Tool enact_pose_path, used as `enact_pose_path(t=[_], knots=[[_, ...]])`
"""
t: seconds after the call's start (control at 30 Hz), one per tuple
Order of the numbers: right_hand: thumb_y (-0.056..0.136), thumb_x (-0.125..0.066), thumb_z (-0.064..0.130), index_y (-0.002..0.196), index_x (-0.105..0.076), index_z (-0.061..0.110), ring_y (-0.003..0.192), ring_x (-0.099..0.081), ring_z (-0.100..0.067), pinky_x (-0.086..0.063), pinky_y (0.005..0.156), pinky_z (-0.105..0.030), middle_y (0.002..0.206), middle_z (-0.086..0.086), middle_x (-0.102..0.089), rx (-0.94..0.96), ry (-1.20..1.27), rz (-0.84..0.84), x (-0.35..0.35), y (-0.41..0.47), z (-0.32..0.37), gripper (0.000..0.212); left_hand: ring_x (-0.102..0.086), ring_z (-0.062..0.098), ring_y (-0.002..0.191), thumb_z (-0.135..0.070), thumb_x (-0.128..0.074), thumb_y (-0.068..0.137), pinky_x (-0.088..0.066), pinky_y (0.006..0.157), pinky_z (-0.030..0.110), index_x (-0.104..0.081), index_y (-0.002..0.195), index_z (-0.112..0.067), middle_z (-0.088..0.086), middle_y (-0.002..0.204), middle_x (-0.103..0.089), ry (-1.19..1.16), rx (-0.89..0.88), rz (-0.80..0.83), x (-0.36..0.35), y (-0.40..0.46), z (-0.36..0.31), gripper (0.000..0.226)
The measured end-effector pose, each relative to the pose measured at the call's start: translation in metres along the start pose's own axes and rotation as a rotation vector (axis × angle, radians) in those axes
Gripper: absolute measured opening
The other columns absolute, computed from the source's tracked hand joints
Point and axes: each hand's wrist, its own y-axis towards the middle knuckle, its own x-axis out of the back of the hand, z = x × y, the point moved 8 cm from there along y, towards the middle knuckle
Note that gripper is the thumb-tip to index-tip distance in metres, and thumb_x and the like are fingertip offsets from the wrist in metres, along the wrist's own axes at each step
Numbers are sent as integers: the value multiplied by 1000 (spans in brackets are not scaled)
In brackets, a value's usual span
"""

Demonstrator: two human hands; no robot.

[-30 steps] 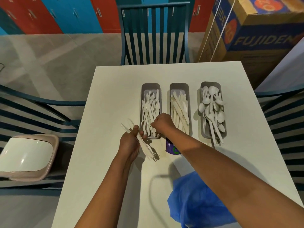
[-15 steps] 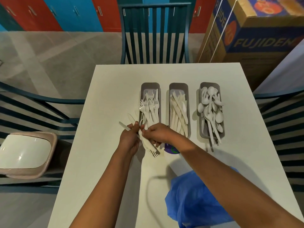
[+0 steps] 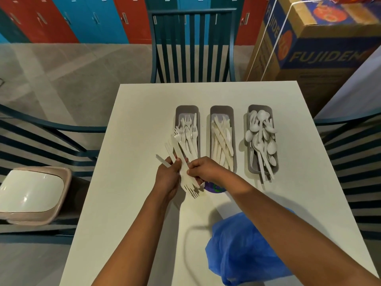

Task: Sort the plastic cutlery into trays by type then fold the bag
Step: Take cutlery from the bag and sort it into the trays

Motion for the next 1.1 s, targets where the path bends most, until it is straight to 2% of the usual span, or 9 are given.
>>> enact_pose_path(t=[0.13, 0.23, 0.37, 0.47, 0.7, 0.87, 0.97, 1.03, 1.1], knots=[[90, -58, 7, 75, -54, 12, 31, -43, -3, -41, 43, -17, 56, -2, -48, -12, -52, -124, 18, -1, -4, 16, -66, 17, 67, -8, -44, 99, -55, 57, 27, -62, 91, -8, 6, 71, -68, -51, -5, -138, 12, 5, -2, 20], [90, -56, 11, 61, -43, 15, 39, -47, -9, -37, 50, -20, 56, -2, -44, -33, -106, -279, 46, -1, -12, 32, -67, 9, 58, -9, -45, 98, -56, 63, 28, -60, 84, -14, -3, 58, -70, -65, 2, -108, 9, 8, -5, 22], [87, -54, 10, 55, -33, 15, 55, -37, -14, -33, 61, -25, 59, -1, -37, -95, -204, -503, 87, -4, -24, 39, -67, 10, 60, -7, -44, 99, -57, 56, 24, -59, 90, -9, 0, 62, -69, -168, 48, -39, 2, 10, -3, 17], [89, -56, 14, 56, -40, 13, 69, -48, -21, -36, 67, -23, 66, -4, -47, -163, -247, -562, 106, -4, -36, 36, -68, 11, 57, -8, -44, 99, -57, 53, 25, -57, 97, -4, 6, 68, -67, -170, 63, -1, -4, 9, 0, 14], [85, -65, 30, 85, -54, 12, 78, -60, -25, -47, 70, -31, 84, -9, -62, -86, -233, -632, 114, -5, -39, 21, -68, 11, 53, -6, -44, 98, -55, 49, 22, -58, 92, -2, 11, 72, -66, -123, 104, 18, -15, 6, 13, 15], [89, -59, 36, 75, -61, 9, 63, -55, -15, -43, 60, -22, 69, -4, -60, 11, -60, -345, 65, -9, -20, 31, -67, 18, 67, -4, -44, 98, -59, 58, 25, -56, 110, 4, 11, 75, -68, -80, 81, -18, -16, 9, 15, 19], [88, -63, 20, 79, -67, 6, 70, -58, -6, -44, 65, -12, 79, 0, -64, 100, -36, -184, 37, -13, -8, 17, -67, 18, 71, -6, -48, 96, -57, 80, 35, -61, 107, 3, 1, 65, -71, -3, 44, -52, -17, 14, 13, 19], [86, -64, 9, 79, -67, 7, 88, -63, -8, -47, 79, -18, 96, -3, -69, 139, -24, -184, 33, -13, -7, 8, -66, 22, 77, -7, -50, 96, -51, 91, 43, -64, 98, -3, 1, 67, -72, 20, 41, -44, -20, 13, 13, 15], [86, -63, 7, 82, -68, 1, 76, -63, -9, -47, 76, -26, 84, -11, -69, 134, -55, -227, 38, -14, -8, 9, -65, 25, 81, -6, -49, 96, -52, 90, 42, -63, 95, -7, 6, 77, -71, 16, 45, -25, -22, 12, 13, 14]])
